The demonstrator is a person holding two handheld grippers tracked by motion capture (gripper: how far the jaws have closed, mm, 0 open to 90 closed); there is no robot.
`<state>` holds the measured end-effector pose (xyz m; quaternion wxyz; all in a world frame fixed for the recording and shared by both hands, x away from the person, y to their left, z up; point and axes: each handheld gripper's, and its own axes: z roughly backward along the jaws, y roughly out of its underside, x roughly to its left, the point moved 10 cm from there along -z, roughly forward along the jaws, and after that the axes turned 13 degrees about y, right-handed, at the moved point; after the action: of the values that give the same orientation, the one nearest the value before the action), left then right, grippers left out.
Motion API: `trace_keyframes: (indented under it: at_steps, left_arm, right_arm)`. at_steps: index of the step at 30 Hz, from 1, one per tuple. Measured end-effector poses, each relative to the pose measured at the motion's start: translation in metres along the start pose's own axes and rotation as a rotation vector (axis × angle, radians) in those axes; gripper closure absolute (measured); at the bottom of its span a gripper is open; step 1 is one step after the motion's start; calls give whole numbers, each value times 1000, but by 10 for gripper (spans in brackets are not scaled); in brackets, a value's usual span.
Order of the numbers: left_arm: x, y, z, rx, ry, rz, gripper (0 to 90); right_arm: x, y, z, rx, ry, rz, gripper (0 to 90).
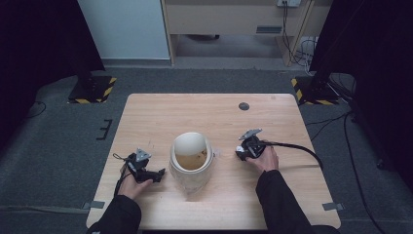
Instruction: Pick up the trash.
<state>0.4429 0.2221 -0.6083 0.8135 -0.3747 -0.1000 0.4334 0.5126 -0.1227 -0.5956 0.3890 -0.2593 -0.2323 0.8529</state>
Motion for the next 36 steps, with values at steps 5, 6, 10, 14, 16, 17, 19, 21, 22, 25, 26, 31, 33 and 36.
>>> trace_keyframes:
  at_steps: [5, 6, 10, 14, 16, 17, 19, 21, 22, 25, 26, 31, 33, 36]
  left_arm:
    - [0, 0, 0, 0, 0, 0, 0]
    - [0, 0, 0, 0, 0, 0, 0]
    - [0, 0, 0, 0, 0, 0, 0]
    - [0, 0, 0, 0, 0, 0, 0]
    - [0, 0, 0, 0, 0, 0, 0]
    - [0, 0, 0, 0, 0, 0, 0]
    - [0, 0, 0, 0, 0, 0, 0]
    - [0, 0, 0, 0, -1, 0, 0]
    - [0, 0, 0, 0, -1, 1, 0]
    - [0, 0, 0, 0, -2, 1, 0]
    - [0, 0, 0, 0, -2, 2, 0]
    - [0, 0, 0, 0, -3, 2, 0]
    - [0, 0, 0, -1, -3, 2, 0]
    - [-1, 0, 0, -1, -4, 5, 0]
  right_arm:
    - [0, -1, 2, -9, -2, -7, 640]
    - [1, -1, 4, -15, -4, -13, 645]
    - [2, -5, 12, -48, -23, -24, 651]
    - [2, -11, 24, -105, -43, -40, 651]
    - [3, -13, 31, -129, -53, -49, 651]
    - [2, -14, 35, -143, -57, -49, 652]
    - [2, -14, 42, -163, -67, -53, 650]
    - [2, -14, 49, -186, -75, -53, 650]
    - [2, -13, 53, -194, -81, -55, 650]
    - [2, -15, 66, -237, -100, -73, 651]
    - [2, -16, 71, -255, -109, -83, 650]
    - [-2, -13, 85, -289, -101, -88, 650]
    - [0, -11, 90, -300, -109, -98, 650]
    - [-1, -11, 96, -314, -113, -104, 650]
